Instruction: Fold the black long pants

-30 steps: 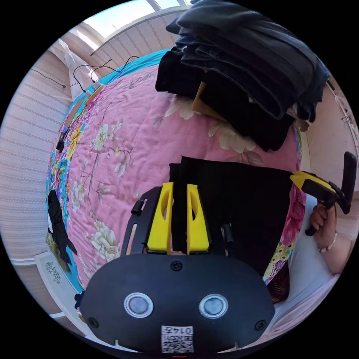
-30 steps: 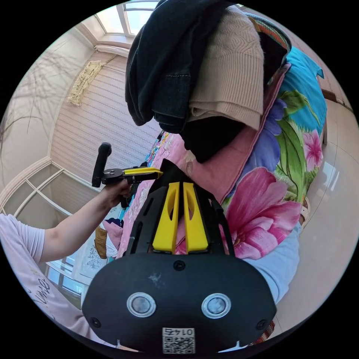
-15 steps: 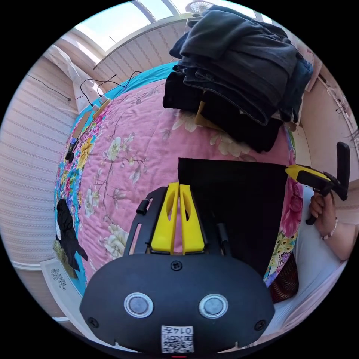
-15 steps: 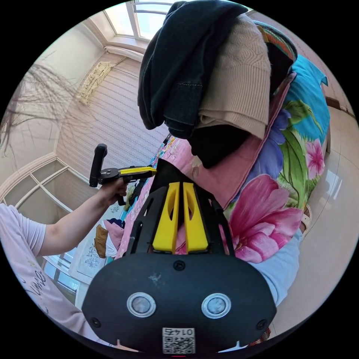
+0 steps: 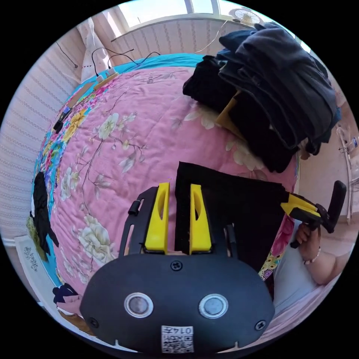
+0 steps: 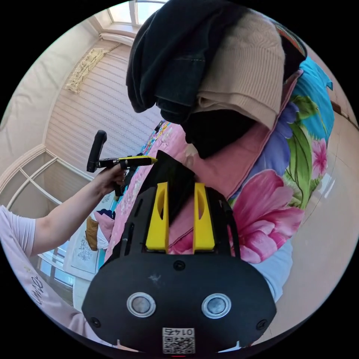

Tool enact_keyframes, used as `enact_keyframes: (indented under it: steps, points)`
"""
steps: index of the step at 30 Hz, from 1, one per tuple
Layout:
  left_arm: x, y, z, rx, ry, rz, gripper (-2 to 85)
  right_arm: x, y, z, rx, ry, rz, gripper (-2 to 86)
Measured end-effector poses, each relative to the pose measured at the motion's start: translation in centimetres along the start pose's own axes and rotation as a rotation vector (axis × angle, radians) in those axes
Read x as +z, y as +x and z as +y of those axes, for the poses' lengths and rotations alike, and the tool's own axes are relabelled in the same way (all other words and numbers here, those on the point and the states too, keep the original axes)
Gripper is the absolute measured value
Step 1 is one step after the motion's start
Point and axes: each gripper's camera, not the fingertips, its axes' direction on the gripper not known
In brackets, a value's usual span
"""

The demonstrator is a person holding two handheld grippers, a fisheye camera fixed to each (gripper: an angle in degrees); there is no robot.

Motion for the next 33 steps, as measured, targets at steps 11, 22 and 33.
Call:
enact_keyframes:
  steps: [11, 22, 33]
  points:
    - [2.2, 1.9, 5.6, 0.094, 0.056, 0.067, 3.7, -2.8, -4.1, -0.1, 0.107, 0.124, 0.084, 1.4]
    - [-9.4, -4.5, 32.1, -0.097, 0.18, -0.156, 5.6, -3.2, -10.4, -0.4, 0.137, 0.225, 0.002, 4.7]
    - [-9.4, -1.7, 86.6, -0.999, 0.014, -0.294, 5.3, -1.8, -25.0, -2.3, 0.011, 0.154, 0.159, 3.5]
